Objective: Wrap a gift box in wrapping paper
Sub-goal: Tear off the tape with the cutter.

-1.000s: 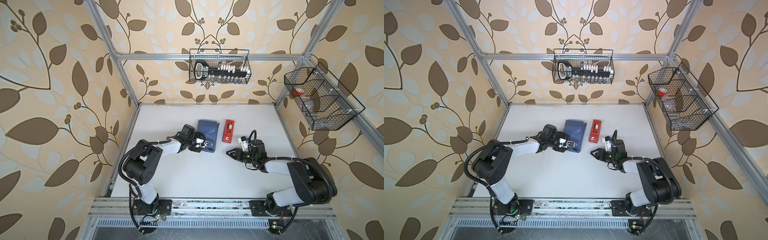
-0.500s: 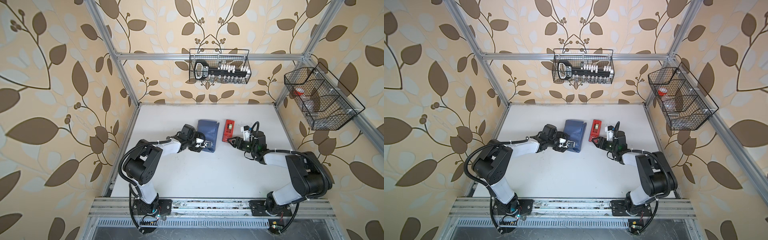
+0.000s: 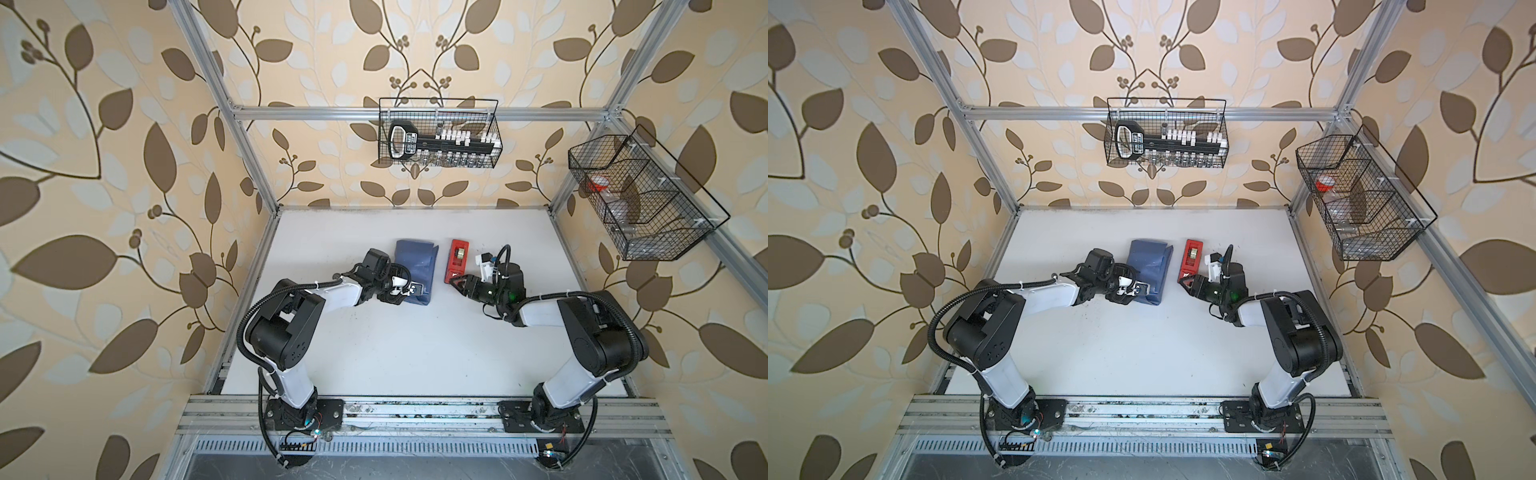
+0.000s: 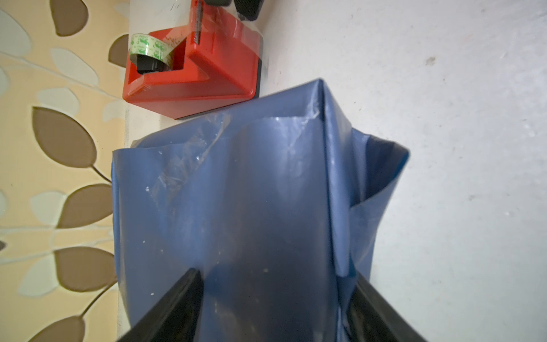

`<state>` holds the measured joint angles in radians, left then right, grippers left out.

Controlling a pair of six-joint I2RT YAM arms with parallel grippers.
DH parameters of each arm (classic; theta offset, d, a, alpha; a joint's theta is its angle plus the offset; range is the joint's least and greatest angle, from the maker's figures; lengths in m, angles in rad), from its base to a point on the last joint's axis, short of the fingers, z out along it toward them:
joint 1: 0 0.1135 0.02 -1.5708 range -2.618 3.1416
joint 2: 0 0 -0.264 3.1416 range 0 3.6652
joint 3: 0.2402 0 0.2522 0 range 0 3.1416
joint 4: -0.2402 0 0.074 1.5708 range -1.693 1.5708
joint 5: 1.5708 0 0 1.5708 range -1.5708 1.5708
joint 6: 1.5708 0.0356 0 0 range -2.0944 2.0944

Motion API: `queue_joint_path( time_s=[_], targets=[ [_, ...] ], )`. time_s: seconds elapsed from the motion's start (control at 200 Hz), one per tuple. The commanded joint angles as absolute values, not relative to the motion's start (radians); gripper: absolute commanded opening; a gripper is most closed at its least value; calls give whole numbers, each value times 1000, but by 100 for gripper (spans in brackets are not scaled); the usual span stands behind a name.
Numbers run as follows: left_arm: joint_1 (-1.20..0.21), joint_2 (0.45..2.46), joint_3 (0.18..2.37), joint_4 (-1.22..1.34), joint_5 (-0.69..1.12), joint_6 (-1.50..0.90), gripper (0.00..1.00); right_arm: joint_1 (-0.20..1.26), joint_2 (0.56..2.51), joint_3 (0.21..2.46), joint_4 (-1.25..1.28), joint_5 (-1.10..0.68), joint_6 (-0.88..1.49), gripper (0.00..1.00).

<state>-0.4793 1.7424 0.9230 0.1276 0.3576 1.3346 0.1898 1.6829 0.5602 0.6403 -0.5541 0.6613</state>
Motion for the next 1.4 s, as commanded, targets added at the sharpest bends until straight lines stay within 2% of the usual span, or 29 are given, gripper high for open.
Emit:
queue_joint_path(
  time_s=[0.0, 0.63, 0.895, 1.395],
  targets=[
    [-490, 1795, 905, -23, 311, 1332, 76, 196, 1709, 589, 694, -541, 653, 56],
    [-489, 1797, 906, -28, 313, 1338, 76, 217, 1788, 600, 805, -519, 649, 51],
    [-490, 1796, 904, -31, 313, 1338, 76, 219, 1804, 594, 834, -537, 648, 43],
    [-491, 1802, 911, -35, 309, 1335, 76, 200, 1831, 497, 1017, -587, 677, 43]
  ],
)
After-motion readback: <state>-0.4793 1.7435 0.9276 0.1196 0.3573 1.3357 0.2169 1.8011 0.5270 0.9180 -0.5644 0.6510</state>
